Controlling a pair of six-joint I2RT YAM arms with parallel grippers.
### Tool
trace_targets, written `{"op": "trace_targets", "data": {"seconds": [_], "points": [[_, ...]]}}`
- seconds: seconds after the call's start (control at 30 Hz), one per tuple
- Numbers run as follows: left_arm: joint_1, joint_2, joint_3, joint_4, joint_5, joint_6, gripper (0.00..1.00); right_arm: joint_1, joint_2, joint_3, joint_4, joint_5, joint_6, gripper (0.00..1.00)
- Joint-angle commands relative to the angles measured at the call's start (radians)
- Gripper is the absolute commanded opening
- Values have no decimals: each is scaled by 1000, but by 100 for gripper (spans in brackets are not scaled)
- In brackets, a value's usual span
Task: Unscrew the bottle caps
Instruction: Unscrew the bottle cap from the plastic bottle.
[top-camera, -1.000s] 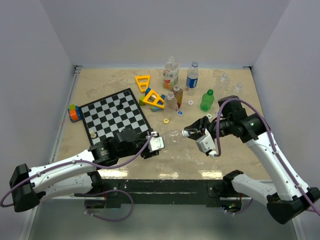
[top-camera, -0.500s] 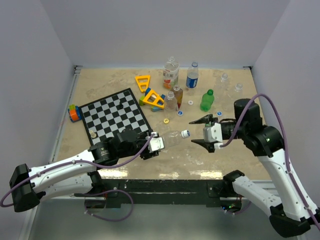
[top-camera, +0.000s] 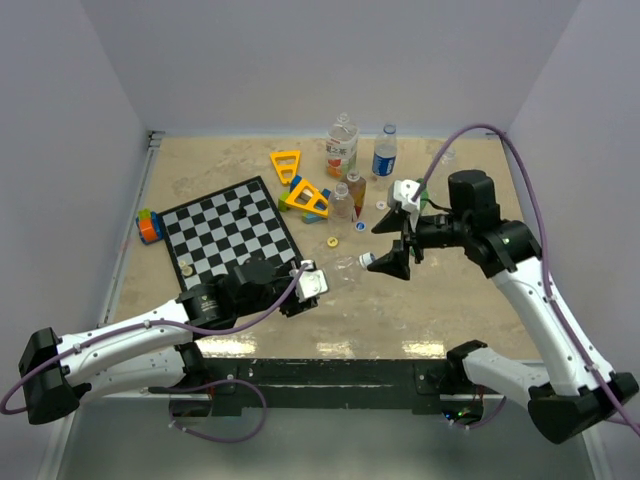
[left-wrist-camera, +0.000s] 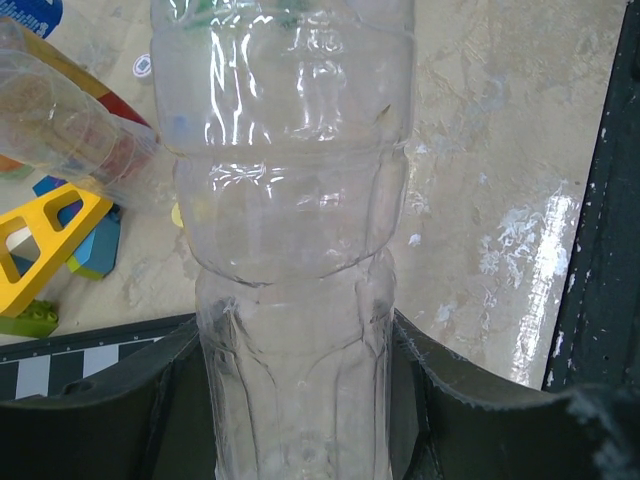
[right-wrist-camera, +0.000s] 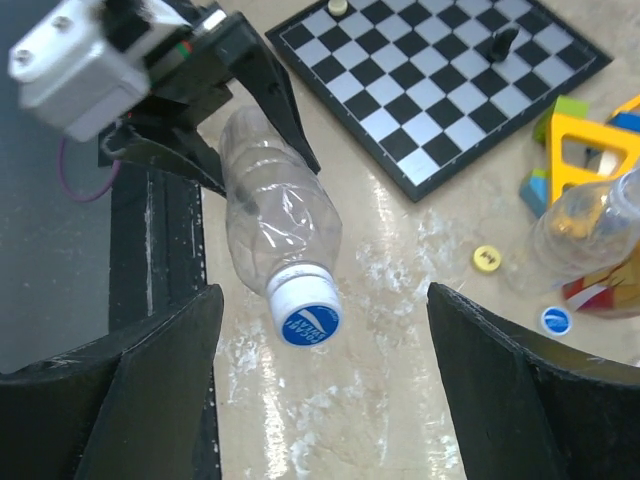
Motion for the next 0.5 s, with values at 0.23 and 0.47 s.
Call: {"op": "trace_targets", "data": {"seconds": [0.23, 0.47], "points": [[-2, -37, 13, 35, -73, -17, 0, -2, 82, 11, 48, -51, 125, 84], [-2, -43, 14, 40, -84, -18, 0, -2, 105, -4, 36, -99, 125, 76]]}}
